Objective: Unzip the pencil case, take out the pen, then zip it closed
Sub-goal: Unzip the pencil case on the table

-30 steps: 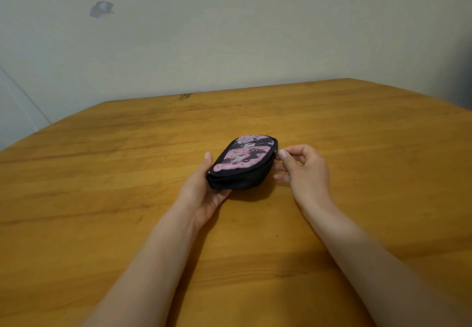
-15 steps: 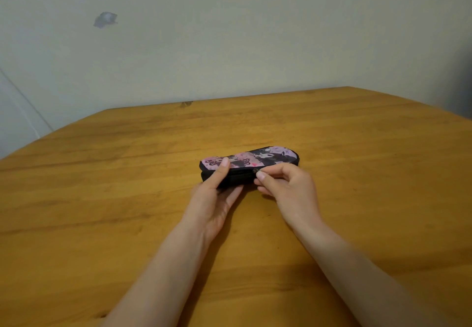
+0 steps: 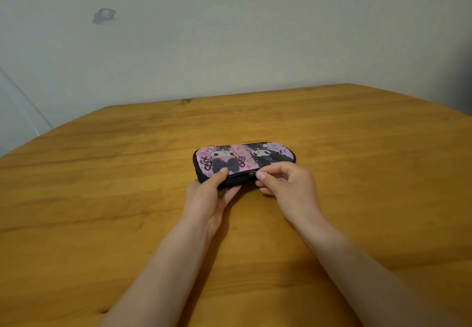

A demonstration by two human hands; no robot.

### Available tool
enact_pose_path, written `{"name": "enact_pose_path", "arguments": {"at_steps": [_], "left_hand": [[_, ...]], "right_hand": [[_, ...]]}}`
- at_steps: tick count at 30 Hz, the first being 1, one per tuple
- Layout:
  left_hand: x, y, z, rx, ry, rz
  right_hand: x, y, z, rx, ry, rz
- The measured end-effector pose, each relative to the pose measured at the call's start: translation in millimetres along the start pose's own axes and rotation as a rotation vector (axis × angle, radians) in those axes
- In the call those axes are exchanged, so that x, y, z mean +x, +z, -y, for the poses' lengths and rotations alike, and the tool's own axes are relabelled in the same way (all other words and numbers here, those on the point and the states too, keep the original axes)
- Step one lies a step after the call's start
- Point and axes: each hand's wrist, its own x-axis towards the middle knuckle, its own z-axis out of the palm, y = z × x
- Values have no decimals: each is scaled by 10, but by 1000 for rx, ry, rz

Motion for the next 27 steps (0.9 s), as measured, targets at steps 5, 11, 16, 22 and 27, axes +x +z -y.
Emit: {"name": "enact_pose_path", "arguments": {"at_steps": [5, 11, 16, 22, 27], "left_hand": [[10, -12, -27, -10, -8, -21], [33, -28, -56, -19, -23, -57], [55, -73, -83, -19, -31, -91], [75, -104, -120, -5, -21, -131], [87, -138, -145, -3, -27, -149]], "right_hand": [[17, -26, 5, -13, 14, -41], [62, -85, -14, -39, 42, -92], [86, -116, -22, -69, 52, -135], [99, -173, -2, -179, 39, -195], [110, -199, 14, -263, -4, -252]]}}
